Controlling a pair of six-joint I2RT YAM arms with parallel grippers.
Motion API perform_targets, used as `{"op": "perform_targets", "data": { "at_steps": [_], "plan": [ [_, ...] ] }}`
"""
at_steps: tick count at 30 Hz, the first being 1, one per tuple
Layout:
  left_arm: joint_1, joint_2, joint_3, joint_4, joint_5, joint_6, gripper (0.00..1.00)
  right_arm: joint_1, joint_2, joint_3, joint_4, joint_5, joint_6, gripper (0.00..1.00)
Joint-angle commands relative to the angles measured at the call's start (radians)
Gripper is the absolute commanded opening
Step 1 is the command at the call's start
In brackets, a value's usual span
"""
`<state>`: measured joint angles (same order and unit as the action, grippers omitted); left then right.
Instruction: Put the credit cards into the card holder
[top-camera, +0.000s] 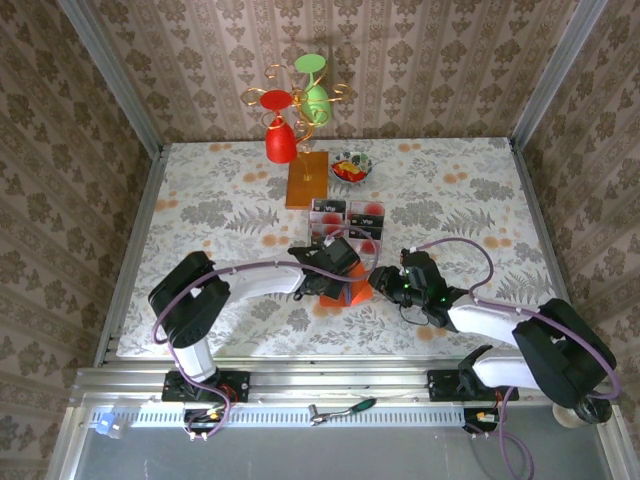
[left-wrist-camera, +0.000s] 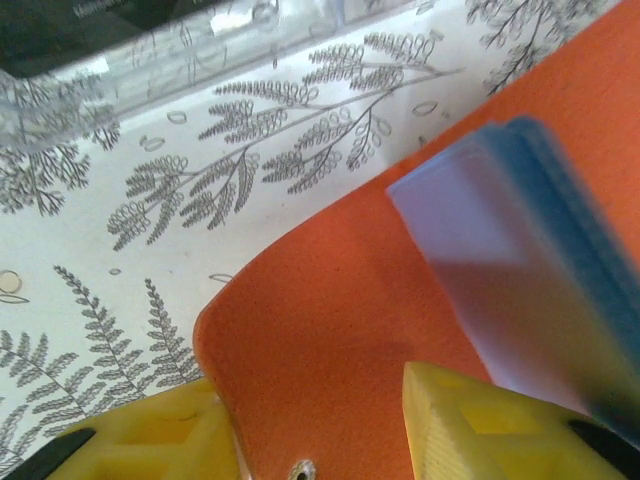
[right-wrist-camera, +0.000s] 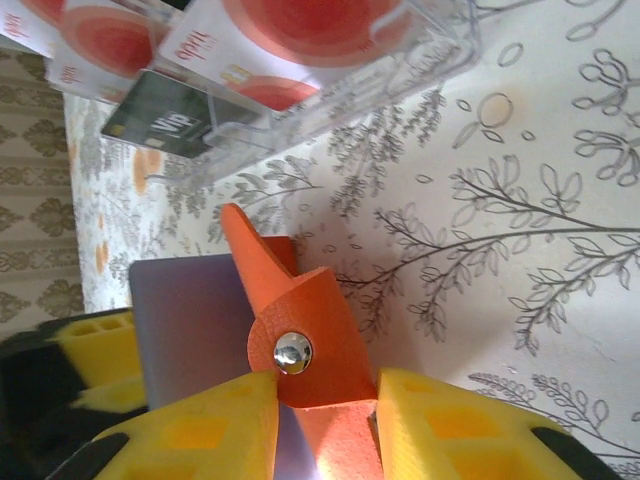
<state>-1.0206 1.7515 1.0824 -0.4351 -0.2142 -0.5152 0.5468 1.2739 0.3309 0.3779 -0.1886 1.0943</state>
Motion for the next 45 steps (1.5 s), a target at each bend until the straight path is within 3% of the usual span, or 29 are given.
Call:
{"op": "perform_targets", "data": {
  "at_steps": [1,7,10,13,17,31,45],
  "plan": [
    [-0.004,-0.006,0.049,-0.058,-0.015,0.034,0.44,-0.002,0.015,0.01,0.02,-0.008,-0.023,0.32],
    [0.0,-0.001,0.067,-0.067,-0.011,0.043,0.44,-0.011,-0.087,0.014,-0.078,0.019,-0.045,0.36],
    [0.001,0.002,0.069,-0.066,-0.009,0.042,0.44,-0.015,-0.162,0.031,-0.16,0.032,-0.07,0.31],
    [0.0,0.0,0.07,-0.064,-0.009,0.044,0.44,-0.014,-0.192,0.051,-0.198,0.019,-0.089,0.16],
    [0.001,0.001,0.068,-0.065,-0.012,0.045,0.43,-0.011,-0.152,0.075,-0.179,-0.026,-0.097,0.1],
    [0.013,-0.02,0.003,-0.019,-0.031,0.047,0.43,0.04,0.165,0.153,-0.068,-0.016,-0.1,0.06],
    [0.053,-0.005,-0.144,0.138,-0.037,0.055,0.43,0.069,0.125,0.113,-0.113,-0.006,-0.12,0.05]
  ]
}}
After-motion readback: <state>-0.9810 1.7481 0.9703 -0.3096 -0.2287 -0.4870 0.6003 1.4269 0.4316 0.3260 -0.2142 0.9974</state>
